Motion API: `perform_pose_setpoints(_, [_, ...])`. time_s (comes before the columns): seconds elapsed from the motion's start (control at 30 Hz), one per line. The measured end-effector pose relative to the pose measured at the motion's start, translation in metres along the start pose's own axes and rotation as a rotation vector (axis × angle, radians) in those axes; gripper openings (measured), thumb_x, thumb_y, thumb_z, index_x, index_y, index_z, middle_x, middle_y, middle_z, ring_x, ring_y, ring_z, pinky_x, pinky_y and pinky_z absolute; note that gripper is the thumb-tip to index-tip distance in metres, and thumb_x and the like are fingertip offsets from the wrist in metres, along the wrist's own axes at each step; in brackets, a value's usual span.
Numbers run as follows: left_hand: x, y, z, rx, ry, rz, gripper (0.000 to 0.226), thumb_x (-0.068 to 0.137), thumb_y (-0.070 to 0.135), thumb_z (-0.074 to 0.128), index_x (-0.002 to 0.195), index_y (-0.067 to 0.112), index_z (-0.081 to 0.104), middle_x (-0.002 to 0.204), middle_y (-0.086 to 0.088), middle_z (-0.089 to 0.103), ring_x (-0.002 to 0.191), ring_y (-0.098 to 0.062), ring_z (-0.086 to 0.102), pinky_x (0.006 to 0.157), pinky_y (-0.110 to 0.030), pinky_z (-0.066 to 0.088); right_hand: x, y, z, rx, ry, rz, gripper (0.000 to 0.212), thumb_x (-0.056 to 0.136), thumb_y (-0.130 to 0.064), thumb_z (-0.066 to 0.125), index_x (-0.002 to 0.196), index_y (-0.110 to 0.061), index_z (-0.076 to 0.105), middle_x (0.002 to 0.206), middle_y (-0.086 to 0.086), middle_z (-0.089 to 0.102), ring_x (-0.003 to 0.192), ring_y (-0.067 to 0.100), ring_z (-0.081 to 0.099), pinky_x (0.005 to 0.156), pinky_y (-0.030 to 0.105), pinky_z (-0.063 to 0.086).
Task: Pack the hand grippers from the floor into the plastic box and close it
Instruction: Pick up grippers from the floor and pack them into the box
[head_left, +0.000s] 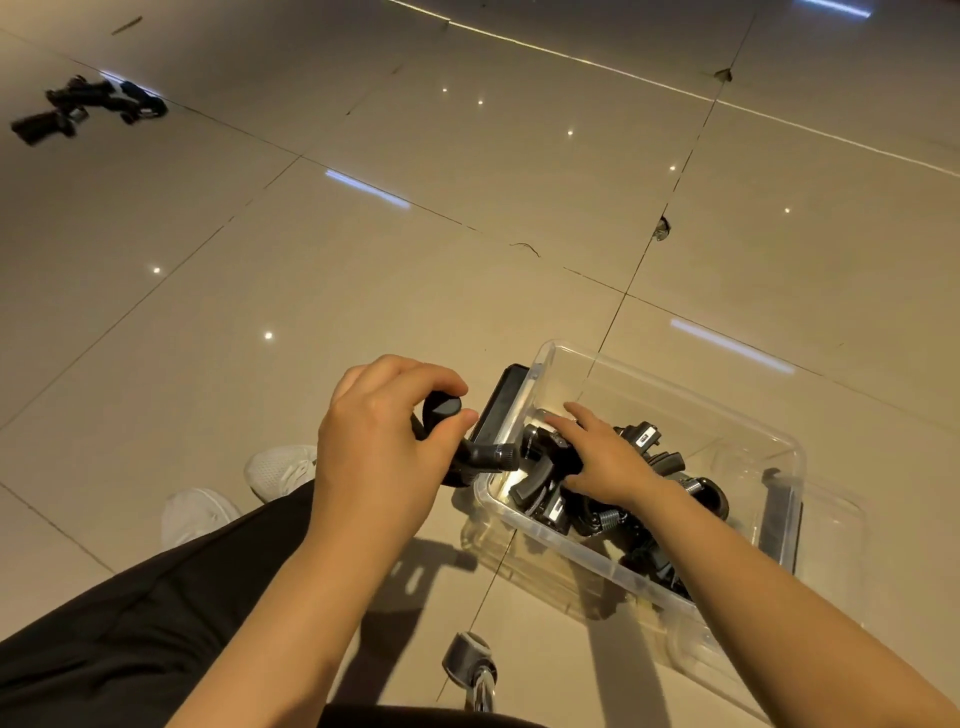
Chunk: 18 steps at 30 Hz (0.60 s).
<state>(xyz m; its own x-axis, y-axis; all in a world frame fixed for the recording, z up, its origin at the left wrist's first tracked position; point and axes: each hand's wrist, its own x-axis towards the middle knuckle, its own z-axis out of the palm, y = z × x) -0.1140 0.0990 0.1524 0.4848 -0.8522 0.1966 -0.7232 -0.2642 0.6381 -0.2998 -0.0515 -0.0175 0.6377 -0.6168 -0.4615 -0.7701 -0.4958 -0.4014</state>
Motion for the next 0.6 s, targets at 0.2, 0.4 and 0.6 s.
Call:
perform_pose_setpoints(0.2, [0.001, 0.014, 0.006, -0.187, 0.051, -0.138, 0.014, 0.08, 0.024, 0.07, 0.088, 0.03, 0.06, 0.089, 0.019, 0.054, 0.087, -0.004, 0.051, 0.074, -0.01, 0.038, -0.105, -0.076, -0.022, 1.022, 0.51, 0.011, 0.036, 0.082, -0.031, 0.067, 0.117, -0.032, 0.056, 0.116, -0.015, 0.059, 0.103, -0.001, 0.059, 0.087, 0.024, 0.051])
perform_pose_setpoints(0.4, [-0.015, 0.037, 0.014, -0.409, -0.01, -0.209, 0.01, 0.084, 0.025, 0.065, 0.088, 0.027, 0.056, 0.093, 0.009, 0.057, 0.088, 0.005, 0.051, 0.07, -0.003, 0.038, -0.127, -0.117, -0.036, 1.344, 0.571, 0.057, 0.043, 0.09, -0.026, 0.058, 0.129, -0.037, 0.044, 0.127, -0.017, 0.049, 0.089, -0.017, 0.059, 0.079, 0.021, 0.05])
perform_pose_setpoints(0.6, [-0.031, 0.043, 0.01, -0.563, -0.053, -0.24, 0.006, 0.086, 0.024, 0.063, 0.086, 0.028, 0.057, 0.091, 0.007, 0.059, 0.087, 0.002, 0.053, 0.077, -0.02, 0.046, -0.13, -0.129, -0.047, 1.347, 0.753, 0.113, 0.043, 0.082, -0.036, 0.069, 0.119, -0.044, 0.047, 0.128, -0.016, 0.048, 0.116, 0.009, 0.053, 0.089, 0.024, 0.046])
